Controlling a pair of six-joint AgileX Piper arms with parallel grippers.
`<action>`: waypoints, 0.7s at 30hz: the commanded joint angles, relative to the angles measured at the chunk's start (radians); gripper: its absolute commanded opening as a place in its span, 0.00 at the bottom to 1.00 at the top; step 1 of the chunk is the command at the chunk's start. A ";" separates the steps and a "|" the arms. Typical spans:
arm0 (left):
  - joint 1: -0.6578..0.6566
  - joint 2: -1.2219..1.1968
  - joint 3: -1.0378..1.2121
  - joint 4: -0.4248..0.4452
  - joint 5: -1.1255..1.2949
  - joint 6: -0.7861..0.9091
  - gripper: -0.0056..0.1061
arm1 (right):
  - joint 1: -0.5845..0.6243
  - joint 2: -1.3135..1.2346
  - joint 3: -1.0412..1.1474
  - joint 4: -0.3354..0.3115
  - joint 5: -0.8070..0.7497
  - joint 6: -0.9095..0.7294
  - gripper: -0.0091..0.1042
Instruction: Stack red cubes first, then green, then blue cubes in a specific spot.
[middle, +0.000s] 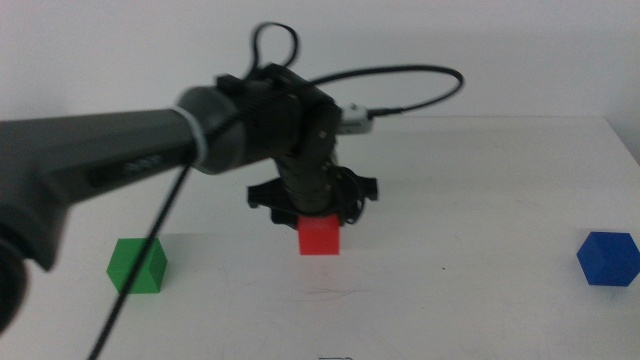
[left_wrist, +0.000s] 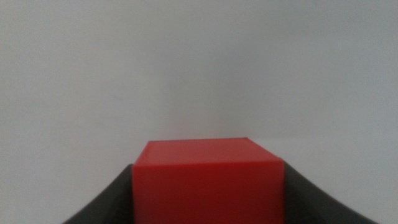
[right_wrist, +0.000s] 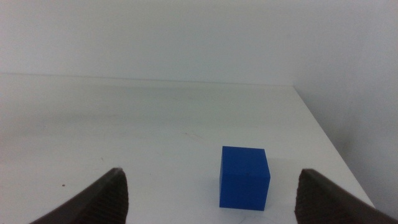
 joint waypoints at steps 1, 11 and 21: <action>-0.027 -0.026 -0.053 0.005 -0.034 -0.018 0.17 | 0.003 -0.016 -0.023 -0.008 -0.073 -0.009 0.91; -0.042 0.036 -0.091 -0.028 -0.025 -0.035 0.17 | 0.003 -0.016 -0.023 -0.008 -0.073 -0.009 0.91; -0.042 0.086 -0.091 -0.060 -0.018 -0.037 0.17 | 0.003 -0.016 -0.023 -0.008 -0.073 -0.009 0.91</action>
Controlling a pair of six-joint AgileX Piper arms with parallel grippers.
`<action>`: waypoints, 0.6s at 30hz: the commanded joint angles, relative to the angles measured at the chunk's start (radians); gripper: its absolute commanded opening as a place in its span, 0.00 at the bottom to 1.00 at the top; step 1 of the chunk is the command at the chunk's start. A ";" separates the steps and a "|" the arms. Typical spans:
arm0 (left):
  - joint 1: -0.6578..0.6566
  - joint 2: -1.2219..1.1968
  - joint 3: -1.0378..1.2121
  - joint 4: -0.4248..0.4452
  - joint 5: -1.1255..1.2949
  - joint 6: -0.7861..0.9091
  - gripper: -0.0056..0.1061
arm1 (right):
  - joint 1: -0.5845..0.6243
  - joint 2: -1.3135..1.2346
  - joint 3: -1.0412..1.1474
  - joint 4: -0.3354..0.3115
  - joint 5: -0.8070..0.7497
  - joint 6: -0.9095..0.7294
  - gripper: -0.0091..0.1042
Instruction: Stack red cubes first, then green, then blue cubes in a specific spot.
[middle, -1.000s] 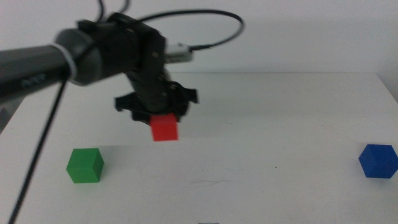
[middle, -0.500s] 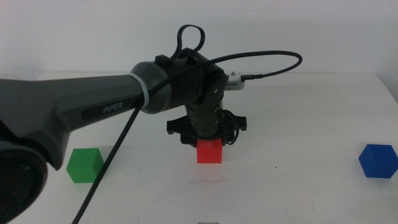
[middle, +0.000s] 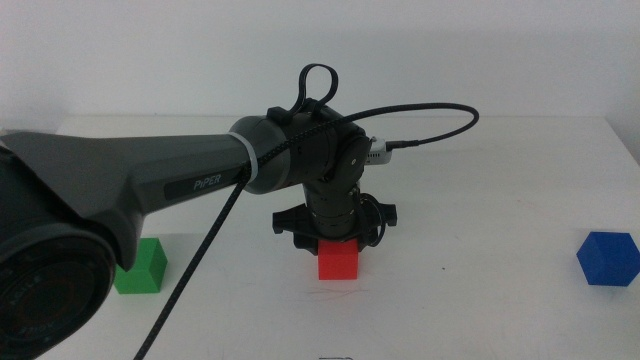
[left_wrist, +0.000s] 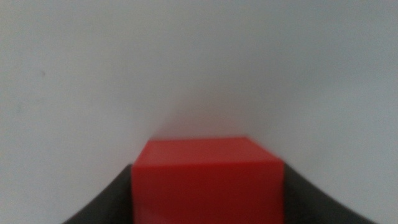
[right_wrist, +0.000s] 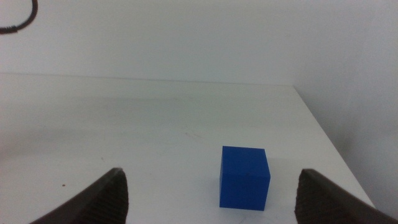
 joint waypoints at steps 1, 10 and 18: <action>-0.004 -0.045 -0.029 -0.020 -0.020 -0.014 0.17 | 0.003 -0.016 -0.023 -0.008 -0.073 -0.009 0.91; -0.004 -0.037 -0.029 -0.059 -0.002 0.016 0.19 | 0.003 -0.016 -0.023 -0.008 -0.073 -0.010 0.91; -0.004 -0.037 -0.029 -0.058 0.023 0.035 0.40 | 0.003 -0.016 -0.023 -0.008 -0.073 -0.010 0.91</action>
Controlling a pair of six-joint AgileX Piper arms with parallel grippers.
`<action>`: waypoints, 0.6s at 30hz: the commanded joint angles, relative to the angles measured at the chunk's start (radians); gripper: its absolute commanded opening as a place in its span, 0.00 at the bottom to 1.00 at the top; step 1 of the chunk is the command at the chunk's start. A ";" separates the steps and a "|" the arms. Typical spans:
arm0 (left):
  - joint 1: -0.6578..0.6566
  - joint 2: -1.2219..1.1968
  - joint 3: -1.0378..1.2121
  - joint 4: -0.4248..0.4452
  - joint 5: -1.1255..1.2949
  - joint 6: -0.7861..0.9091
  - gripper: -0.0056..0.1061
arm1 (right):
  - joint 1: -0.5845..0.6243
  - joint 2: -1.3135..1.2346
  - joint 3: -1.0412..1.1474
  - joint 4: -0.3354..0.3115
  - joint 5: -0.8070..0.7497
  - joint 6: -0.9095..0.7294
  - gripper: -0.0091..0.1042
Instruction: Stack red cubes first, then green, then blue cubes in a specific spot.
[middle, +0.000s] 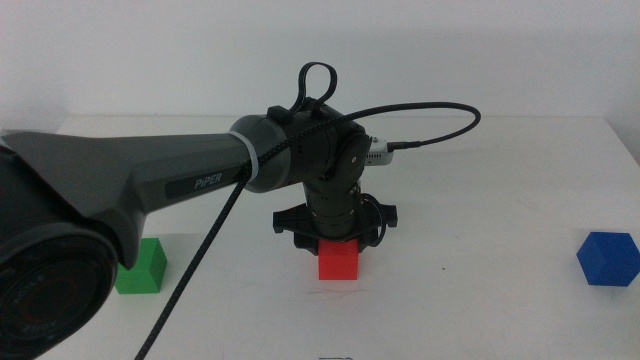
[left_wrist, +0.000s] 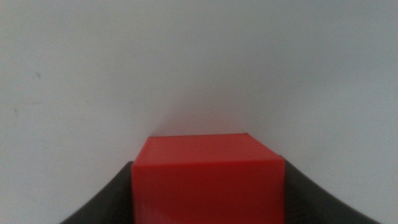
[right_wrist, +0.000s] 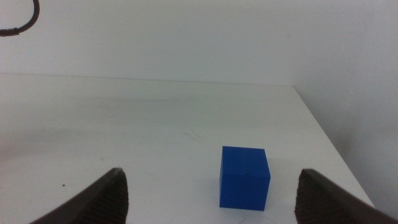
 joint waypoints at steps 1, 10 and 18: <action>-0.004 -0.042 -0.021 -0.033 0.008 0.002 0.43 | 0.003 -0.016 -0.023 -0.008 -0.073 -0.010 0.91; -0.002 -0.083 -0.021 -0.032 0.003 0.007 0.84 | 0.003 -0.016 -0.023 -0.008 -0.073 -0.010 0.91; -0.002 -0.203 -0.021 0.044 0.024 0.013 0.89 | 0.003 -0.016 -0.023 -0.008 -0.073 -0.010 0.91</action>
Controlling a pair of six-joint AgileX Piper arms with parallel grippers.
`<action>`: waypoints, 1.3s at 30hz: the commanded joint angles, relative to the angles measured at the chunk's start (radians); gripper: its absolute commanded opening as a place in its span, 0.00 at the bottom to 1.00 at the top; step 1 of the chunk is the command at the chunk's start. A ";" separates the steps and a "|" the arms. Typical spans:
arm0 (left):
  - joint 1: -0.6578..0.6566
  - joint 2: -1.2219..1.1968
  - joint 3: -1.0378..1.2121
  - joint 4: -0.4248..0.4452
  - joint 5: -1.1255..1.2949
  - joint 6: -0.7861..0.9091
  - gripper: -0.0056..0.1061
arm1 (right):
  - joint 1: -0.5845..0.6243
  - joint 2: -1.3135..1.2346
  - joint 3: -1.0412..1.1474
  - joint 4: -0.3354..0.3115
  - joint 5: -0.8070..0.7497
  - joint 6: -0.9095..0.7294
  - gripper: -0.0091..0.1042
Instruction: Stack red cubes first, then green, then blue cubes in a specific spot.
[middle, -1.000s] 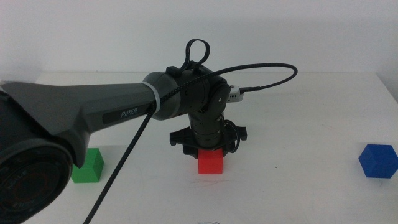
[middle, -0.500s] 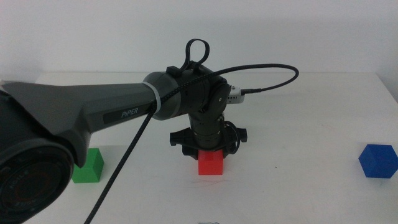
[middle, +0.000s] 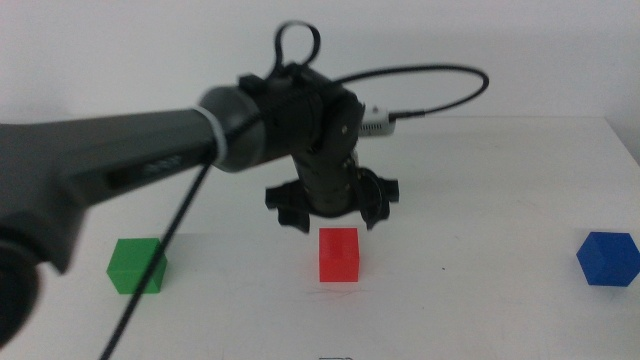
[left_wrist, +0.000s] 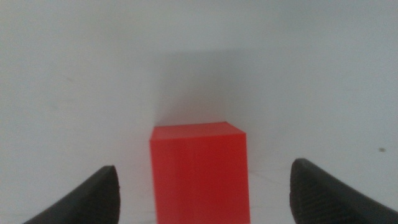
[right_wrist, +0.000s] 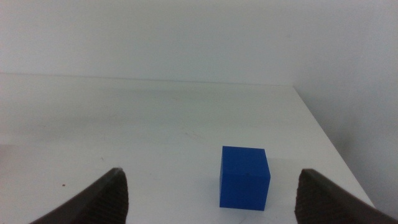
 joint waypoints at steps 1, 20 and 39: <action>-0.002 -0.117 -0.024 0.049 0.002 -0.004 0.89 | 0.003 -0.016 -0.023 -0.008 -0.073 -0.010 0.91; 0.385 -0.445 0.032 0.034 0.416 0.393 0.89 | 0.003 -0.016 -0.023 -0.008 -0.073 -0.010 0.91; 0.578 -0.521 0.187 -0.039 0.402 0.545 0.89 | 0.003 -0.016 -0.023 -0.008 -0.073 -0.009 0.91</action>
